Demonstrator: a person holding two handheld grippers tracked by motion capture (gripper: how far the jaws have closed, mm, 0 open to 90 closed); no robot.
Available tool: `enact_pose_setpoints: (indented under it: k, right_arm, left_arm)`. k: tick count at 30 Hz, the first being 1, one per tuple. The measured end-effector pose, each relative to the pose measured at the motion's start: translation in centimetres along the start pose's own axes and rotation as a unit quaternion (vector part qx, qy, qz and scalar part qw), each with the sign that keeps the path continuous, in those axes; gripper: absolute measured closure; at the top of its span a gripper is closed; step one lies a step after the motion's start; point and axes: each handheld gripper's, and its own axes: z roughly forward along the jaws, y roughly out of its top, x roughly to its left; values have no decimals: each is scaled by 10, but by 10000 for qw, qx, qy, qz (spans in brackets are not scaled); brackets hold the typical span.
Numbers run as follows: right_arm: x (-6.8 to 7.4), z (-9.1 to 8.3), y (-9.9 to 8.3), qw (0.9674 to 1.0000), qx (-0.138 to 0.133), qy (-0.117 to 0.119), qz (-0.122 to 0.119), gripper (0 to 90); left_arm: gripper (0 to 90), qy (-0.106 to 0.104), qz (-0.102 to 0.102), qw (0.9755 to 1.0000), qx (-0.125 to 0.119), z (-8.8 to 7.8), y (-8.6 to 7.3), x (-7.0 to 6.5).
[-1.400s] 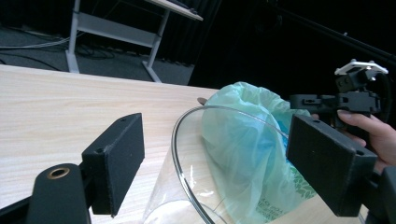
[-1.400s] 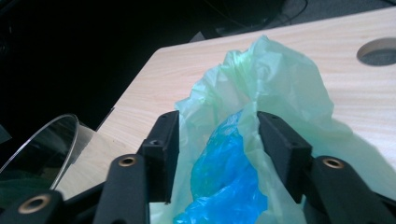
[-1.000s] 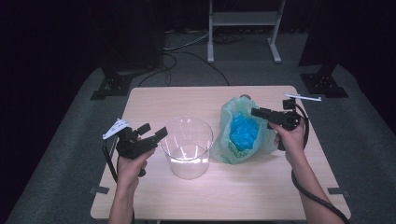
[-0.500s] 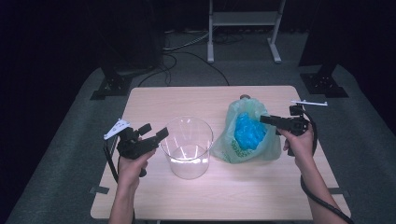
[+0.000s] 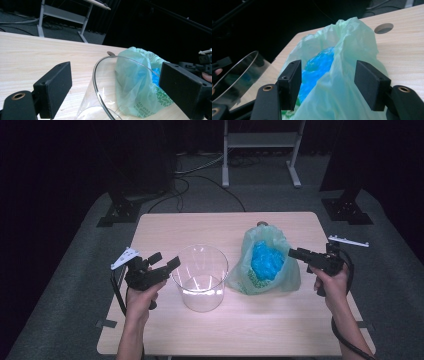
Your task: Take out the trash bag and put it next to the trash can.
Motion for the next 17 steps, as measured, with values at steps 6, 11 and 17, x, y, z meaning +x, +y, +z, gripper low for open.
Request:
enact_pose_setpoints:
  k: [6, 11, 17]
  right_arm:
    - [1, -8, -16, 9998, -6, 28, -199, 370]
    - [0, -14, -31, 9996, 33, -13, -282, 369]
    - [-4, -27, -56, 9998, -56, -48, -199, 361]
  left_arm:
    - [104, 12, -8, 10000, 2, 0, 0, 0]
    - [103, 19, -16, 10000, 3, 0, 0, 0]
    - [103, 23, 3, 10000, -56, -2, 2, 0]
